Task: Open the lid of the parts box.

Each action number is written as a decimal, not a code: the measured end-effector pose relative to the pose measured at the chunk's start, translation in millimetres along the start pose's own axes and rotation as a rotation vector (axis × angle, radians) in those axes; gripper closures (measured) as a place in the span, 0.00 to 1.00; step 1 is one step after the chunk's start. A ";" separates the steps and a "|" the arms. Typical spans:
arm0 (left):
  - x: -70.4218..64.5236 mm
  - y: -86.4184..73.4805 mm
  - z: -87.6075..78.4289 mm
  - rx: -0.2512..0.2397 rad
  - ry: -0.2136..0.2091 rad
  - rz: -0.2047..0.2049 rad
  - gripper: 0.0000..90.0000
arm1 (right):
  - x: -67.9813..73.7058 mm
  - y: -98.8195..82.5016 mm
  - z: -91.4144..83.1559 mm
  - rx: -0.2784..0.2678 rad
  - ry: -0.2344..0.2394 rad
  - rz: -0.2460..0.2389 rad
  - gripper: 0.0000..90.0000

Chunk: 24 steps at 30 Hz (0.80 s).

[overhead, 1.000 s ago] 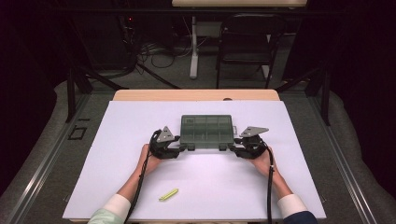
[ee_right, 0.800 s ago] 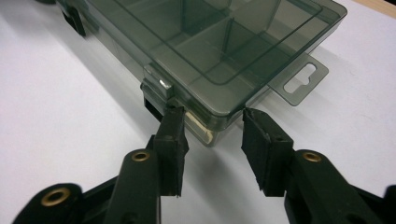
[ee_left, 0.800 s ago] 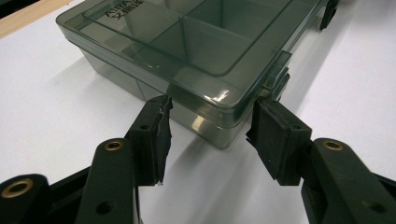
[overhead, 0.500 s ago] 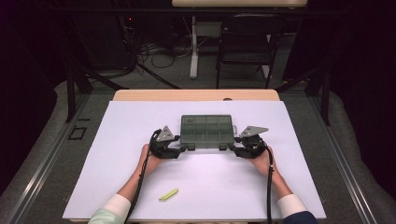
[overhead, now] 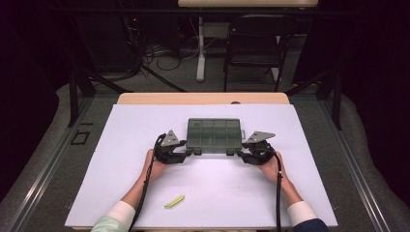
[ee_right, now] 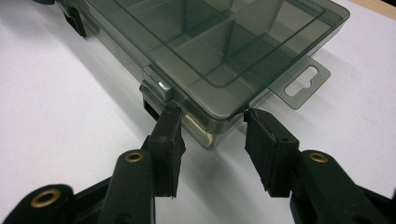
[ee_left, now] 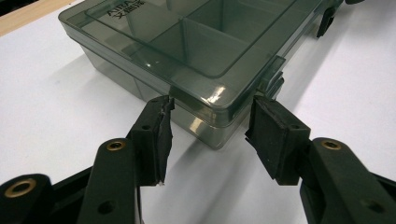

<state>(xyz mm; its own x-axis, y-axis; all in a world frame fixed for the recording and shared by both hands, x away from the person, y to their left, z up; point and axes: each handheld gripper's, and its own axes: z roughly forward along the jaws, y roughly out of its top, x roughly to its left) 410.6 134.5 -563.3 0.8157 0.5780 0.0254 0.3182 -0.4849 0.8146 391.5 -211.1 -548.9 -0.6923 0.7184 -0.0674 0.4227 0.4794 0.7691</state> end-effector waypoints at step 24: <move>-4.4 2.2 -0.9 0.013 0.010 -0.022 0.57 | -2.0 -0.1 -2.1 -0.004 0.000 0.027 0.64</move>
<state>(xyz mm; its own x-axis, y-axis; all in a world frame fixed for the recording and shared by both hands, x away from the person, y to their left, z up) 407.3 131.5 -561.0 0.8034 0.5952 0.0140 0.3418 -0.4804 0.8077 391.7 -213.6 -547.6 -0.6807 0.7311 -0.0464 0.4391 0.4580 0.7729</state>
